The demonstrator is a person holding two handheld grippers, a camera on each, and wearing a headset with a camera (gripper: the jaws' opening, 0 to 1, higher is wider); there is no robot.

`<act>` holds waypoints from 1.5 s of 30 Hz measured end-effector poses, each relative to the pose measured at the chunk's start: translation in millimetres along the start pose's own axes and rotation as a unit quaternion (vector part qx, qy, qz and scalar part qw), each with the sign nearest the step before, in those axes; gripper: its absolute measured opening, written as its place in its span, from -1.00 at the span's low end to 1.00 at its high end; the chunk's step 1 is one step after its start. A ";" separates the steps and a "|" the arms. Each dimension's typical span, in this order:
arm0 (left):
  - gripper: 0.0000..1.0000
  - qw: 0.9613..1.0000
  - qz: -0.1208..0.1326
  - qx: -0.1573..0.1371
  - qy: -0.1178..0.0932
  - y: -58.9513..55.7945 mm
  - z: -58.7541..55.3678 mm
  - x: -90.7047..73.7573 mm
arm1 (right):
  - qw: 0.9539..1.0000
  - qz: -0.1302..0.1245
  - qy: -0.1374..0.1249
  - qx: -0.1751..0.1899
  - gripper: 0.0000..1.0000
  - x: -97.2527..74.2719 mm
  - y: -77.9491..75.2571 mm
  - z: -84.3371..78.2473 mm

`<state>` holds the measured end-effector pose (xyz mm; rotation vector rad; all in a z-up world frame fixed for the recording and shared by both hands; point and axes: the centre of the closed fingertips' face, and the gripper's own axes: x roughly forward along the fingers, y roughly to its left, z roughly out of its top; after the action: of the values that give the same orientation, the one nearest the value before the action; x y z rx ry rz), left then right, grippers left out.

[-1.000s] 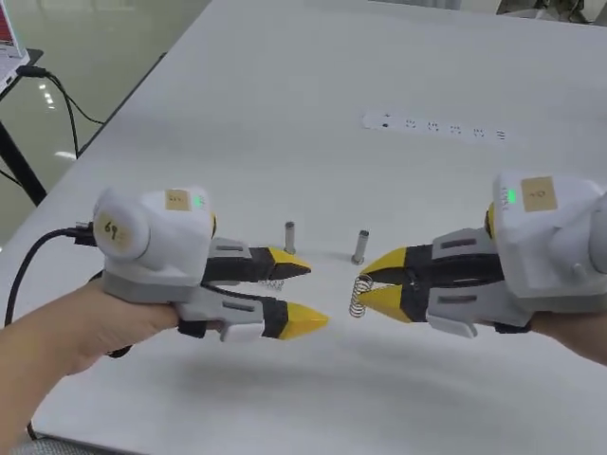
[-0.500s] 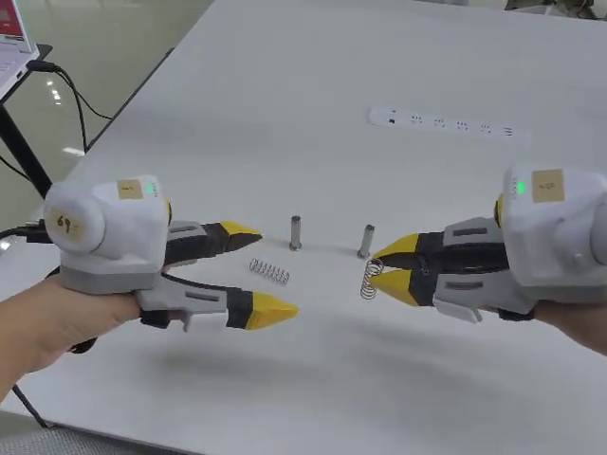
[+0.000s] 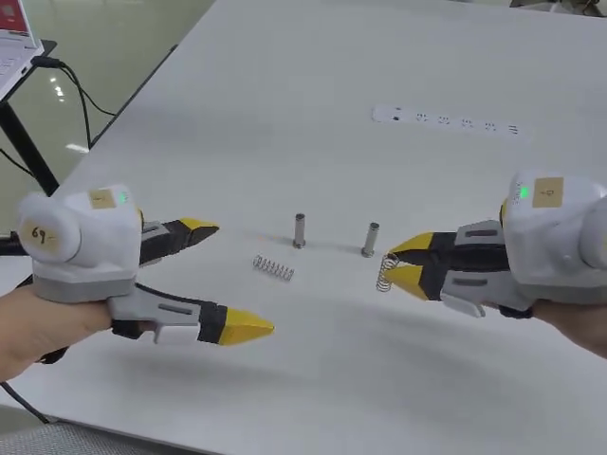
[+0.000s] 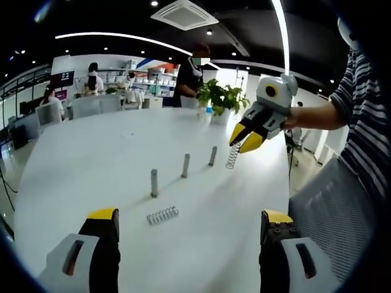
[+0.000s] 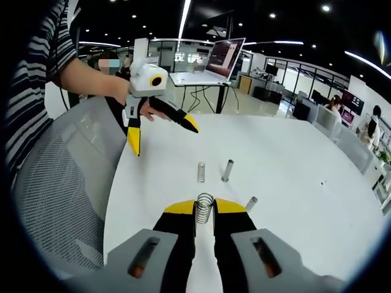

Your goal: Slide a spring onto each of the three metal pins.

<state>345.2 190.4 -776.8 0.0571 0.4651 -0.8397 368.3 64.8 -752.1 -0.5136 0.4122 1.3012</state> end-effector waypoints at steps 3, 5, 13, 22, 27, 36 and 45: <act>0.96 1.000 0.000 -0.010 0.002 1.6 -2.9 -2.1 | 1.000 -0.006 0.001 0.004 -0.86 2.2 -5.9 -1.0; 0.96 1.000 0.001 -0.005 0.013 2.8 -8.1 -3.5 | 1.000 -0.009 0.001 0.006 -0.86 3.5 -9.0 -1.2; 0.96 1.000 0.011 -0.012 0.003 7.1 -4.8 -6.9 | 0.999 -0.034 -0.006 0.009 -0.86 7.2 -32.4 9.7; 0.96 1.000 0.016 -0.019 0.005 8.2 -9.2 -7.2 | 0.996 -0.078 -0.021 0.038 -0.86 13.1 -73.5 24.3; 0.96 1.000 0.017 -0.022 0.007 7.2 -11.0 -9.2 | 0.995 -0.082 -0.021 0.056 -0.86 21.4 -85.2 22.8; 0.96 0.999 0.026 -0.020 0.000 14.9 -0.4 -17.1 | 0.994 -0.076 -0.010 0.077 -0.86 33.6 -86.2 11.3; 0.96 1.000 0.022 -0.015 -0.005 14.7 4.9 -15.4 | 0.994 -0.066 0.009 0.084 -0.86 44.7 -81.7 -3.2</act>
<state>348.9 210.1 -767.9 0.0350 0.4663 -0.7886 457.9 83.8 -769.4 -0.4043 0.4906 1.1245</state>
